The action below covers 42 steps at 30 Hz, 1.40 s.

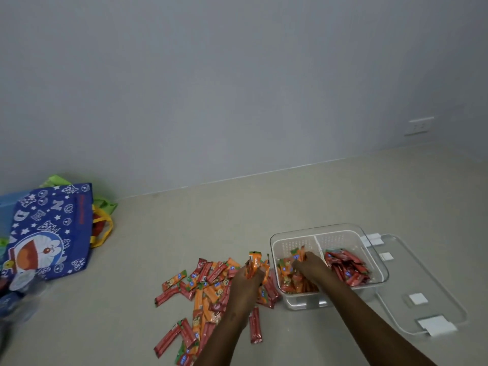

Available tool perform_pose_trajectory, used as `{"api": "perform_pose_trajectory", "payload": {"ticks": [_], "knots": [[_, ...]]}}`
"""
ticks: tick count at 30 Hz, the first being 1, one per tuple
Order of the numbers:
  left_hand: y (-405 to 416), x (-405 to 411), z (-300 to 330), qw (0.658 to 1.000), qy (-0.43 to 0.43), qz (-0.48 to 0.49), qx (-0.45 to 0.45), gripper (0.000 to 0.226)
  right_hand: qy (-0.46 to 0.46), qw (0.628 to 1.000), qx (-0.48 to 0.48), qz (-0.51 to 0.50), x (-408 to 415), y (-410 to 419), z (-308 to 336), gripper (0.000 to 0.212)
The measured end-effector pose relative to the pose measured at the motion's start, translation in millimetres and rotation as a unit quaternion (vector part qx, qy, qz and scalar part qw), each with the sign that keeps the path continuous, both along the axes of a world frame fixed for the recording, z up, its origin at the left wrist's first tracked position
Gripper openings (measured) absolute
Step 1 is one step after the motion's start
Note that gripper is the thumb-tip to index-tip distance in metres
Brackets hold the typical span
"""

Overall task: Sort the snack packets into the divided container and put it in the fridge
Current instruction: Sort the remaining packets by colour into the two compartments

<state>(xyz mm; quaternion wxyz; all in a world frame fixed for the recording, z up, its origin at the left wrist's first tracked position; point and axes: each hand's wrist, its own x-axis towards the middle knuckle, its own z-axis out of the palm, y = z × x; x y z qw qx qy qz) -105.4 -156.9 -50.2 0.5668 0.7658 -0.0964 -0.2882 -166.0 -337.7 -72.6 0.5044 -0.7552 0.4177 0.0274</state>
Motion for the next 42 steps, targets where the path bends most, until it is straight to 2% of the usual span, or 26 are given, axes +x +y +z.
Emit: {"api": "perform_pose_trajectory", "payload": {"ticks": [2,4,7,10,14,15,18,24,27,29,31,36,39,42], "knots": [[-12.4,-5.2,-0.6,1.000,-0.021,-0.006,0.009,0.027,0.019,0.999,-0.021,0.030,2.4,-8.9,-8.9,0.013],[-21.2,-9.5,4.4,0.999,-0.027,-0.005,0.018,0.021,-0.002,0.999,-0.029,0.021,1.4,-11.2,-9.8,0.008],[-38.9,-8.2,5.9,0.997,-0.050,-0.011,0.051,0.021,-0.105,0.990,-0.037,-0.087,-9.3,-4.8,-1.1,0.023],[-64.6,-4.5,11.7,0.991,-0.072,-0.035,0.104,0.023,-0.217,0.959,-0.009,-0.182,-31.7,9.1,7.2,0.020],[-99.4,0.6,12.8,0.976,-0.081,-0.094,0.181,0.011,-0.265,0.942,0.013,-0.204,-54.8,23.1,5.8,0.015],[-105.1,0.3,9.5,0.973,-0.071,-0.100,0.194,0.014,-0.267,0.943,0.018,-0.199,-58.5,24.1,6.7,0.015],[-115.1,0.1,-2.5,0.962,-0.074,-0.128,0.230,0.043,-0.273,0.941,0.028,-0.199,-66.5,21.7,8.9,0.017],[-104.2,-9.5,-8.6,0.960,-0.149,-0.137,0.195,0.052,-0.278,0.938,0.042,-0.200,-82.0,25.0,7.8,0.013],[-72.2,-10.1,-3.3,0.972,-0.181,-0.092,0.115,0.035,-0.283,0.938,0.054,-0.193,-79.7,37.8,6.8,0.011],[-40.4,-8.1,-2.7,0.979,-0.177,-0.052,0.089,0.023,-0.278,0.943,0.060,-0.171,-73.8,50.8,6.8,0.009],[-2.9,-4.3,-11.0,0.983,-0.162,-0.028,0.086,0.021,-0.269,0.951,0.064,-0.140,-66.5,66.0,5.6,0.007],[98.0,6.3,-47.2,0.984,-0.098,0.049,0.139,0.013,-0.178,0.982,0.062,-0.031,-42.7,108.7,-17.7,0.008],[146.5,10.9,-62.7,0.982,-0.058,0.081,0.163,0.015,-0.079,0.996,-0.001,0.043,-29.3,135.0,-52.9,0.010],[180.0,17.7,-72.6,0.982,-0.040,0.092,0.158,0.017,-0.006,0.982,-0.111,0.151,-19.0,154.0,-88.3,0.035]]}}
